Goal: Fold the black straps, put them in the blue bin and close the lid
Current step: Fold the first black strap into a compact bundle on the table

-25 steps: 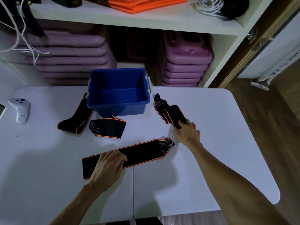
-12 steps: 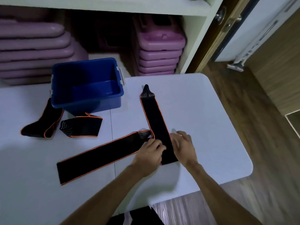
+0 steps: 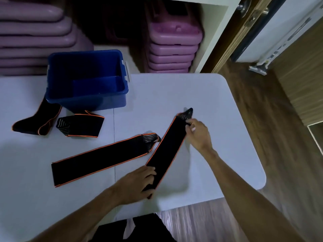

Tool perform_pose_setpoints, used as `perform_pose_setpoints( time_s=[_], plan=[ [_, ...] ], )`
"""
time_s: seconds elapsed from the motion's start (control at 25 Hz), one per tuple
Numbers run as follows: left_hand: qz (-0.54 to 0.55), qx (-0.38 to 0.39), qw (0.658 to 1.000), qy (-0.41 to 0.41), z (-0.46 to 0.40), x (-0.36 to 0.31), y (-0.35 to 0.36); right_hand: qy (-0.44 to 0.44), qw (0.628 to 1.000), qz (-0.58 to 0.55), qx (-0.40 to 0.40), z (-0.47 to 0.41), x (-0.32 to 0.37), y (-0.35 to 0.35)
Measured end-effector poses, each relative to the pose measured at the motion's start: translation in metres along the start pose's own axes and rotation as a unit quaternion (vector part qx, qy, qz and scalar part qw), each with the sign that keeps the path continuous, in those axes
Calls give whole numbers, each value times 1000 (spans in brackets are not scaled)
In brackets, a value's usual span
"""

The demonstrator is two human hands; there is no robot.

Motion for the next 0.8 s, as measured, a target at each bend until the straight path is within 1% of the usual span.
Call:
perform_pose_setpoints(
  time_s=[0.08, 0.12, 0.2, 0.24, 0.28, 0.36, 0.4, 0.44, 0.52, 0.64, 0.72, 0.8],
  plan=[
    [3, -5, 1000, -25, 25, 20, -7, 4, 1000, 14, 28, -27, 9, 8],
    [-2, -6, 999, -37, 37, 27, -10, 2, 998, 44, 53, -37, 12, 12],
    [-6, -24, 998, -63, 58, 39, -15, -16, 990, 97, 104, -46, 12, 24],
    [4, -39, 996, -83, 68, 45, -17, -30, 987, 95, 123, -45, 11, 28],
    [18, -52, 993, -106, 77, 50, -19, -47, 988, 74, 127, -42, 9, 31],
    [33, -86, 984, -153, 94, 58, -22, -81, 991, 29, 105, -33, 6, 26],
    [44, -103, 978, -175, 100, 63, -24, -100, 990, 31, 95, -27, 4, 21],
    [65, -122, 970, -199, 107, 66, -27, -120, 987, 58, 93, -22, 1, 17],
    [129, -164, 949, -237, 118, 73, -36, -138, 977, 99, 128, -8, -8, 17],
    [178, -200, 933, -241, 124, 72, -53, -164, 968, 60, 179, 8, -12, 19],
    [196, -215, 927, -238, 127, 73, -62, -185, 964, 61, 183, 16, -9, 23],
    [229, -239, 909, -253, 131, 80, -69, -195, 963, 74, 168, 23, -4, 25]
  ],
)
Point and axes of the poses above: each hand's wrist, its own z-axis away from the middle knuckle, its own y-axis out of the palm, x = y × z, the point moved 8 cm from there along -z, towards the middle knuckle, and after that the axes turned 7 degrees about -y, right-handed, at the moved point
